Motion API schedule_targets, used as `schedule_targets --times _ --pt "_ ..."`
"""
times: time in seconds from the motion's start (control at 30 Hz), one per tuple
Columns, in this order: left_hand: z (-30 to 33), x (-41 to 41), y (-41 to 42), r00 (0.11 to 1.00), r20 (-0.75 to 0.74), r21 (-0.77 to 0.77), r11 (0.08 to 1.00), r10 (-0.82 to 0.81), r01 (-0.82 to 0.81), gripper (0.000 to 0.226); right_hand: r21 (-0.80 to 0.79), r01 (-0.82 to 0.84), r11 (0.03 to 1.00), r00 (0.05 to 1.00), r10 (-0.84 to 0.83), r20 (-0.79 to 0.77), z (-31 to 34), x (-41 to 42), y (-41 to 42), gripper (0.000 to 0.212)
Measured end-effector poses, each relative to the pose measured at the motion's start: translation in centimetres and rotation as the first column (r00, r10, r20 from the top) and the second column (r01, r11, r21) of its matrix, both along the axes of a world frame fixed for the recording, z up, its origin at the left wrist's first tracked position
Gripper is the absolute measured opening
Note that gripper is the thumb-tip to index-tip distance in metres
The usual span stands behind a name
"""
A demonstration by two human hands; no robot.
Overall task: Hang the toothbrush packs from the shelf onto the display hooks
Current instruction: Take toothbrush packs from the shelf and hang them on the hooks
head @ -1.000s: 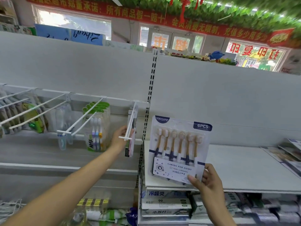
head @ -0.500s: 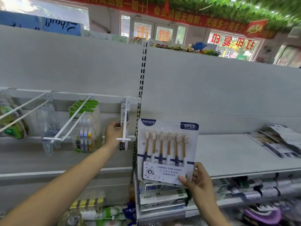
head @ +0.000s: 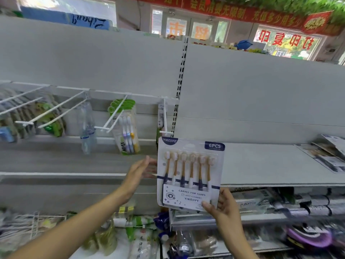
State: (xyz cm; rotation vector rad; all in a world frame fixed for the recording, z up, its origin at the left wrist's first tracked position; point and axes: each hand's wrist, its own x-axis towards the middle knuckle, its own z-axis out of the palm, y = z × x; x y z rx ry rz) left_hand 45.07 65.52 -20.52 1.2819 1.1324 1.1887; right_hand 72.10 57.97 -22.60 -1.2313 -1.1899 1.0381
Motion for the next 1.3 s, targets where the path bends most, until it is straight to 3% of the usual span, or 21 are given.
schedule_targets --times 0.07,0.17,0.43,0.57,0.73,1.07,1.3 --pt "-1.2 -0.3 -3.2 0.997 -0.040 -0.025 0.997 -0.072 0.071 0.071 -0.009 -0.032 0.999 0.999 0.032 0.013 -0.5 -0.8 -0.5 0.040" --pt "-2.7 -1.0 -6.2 0.991 -0.093 -0.021 0.996 -0.093 0.092 0.053 -0.026 -0.089 0.996 0.996 0.089 -0.005 -0.9 -2.1 -1.1 0.040" --pt "-1.8 -6.2 -11.5 0.994 -0.021 0.063 0.993 0.105 -0.103 0.067 -0.005 -0.290 0.957 0.954 0.290 0.077 1.2 -7.3 -2.3 0.037" --pt "-1.4 -9.6 -13.3 0.978 -0.032 0.100 0.974 0.205 -0.201 0.051 0.050 -0.369 0.928 0.928 0.364 0.081 3.1 -10.8 -3.0 0.029" --pt "-1.0 -14.8 -15.8 0.962 -0.030 0.145 0.954 0.270 -0.263 0.053 0.103 -0.407 0.908 0.914 0.404 0.046 4.5 -16.4 -3.3 0.026" --pt "-2.0 -30.8 -19.5 0.955 -0.051 0.172 0.944 0.294 -0.281 0.058 0.196 -0.458 0.867 0.889 0.449 0.091 5.5 -32.8 -4.4 0.040" --pt "-2.3 -44.9 -20.2 0.945 -0.076 0.144 0.942 0.317 -0.305 0.057 0.175 -0.447 0.877 0.893 0.448 0.040 5.7 -47.0 -4.5 0.026"
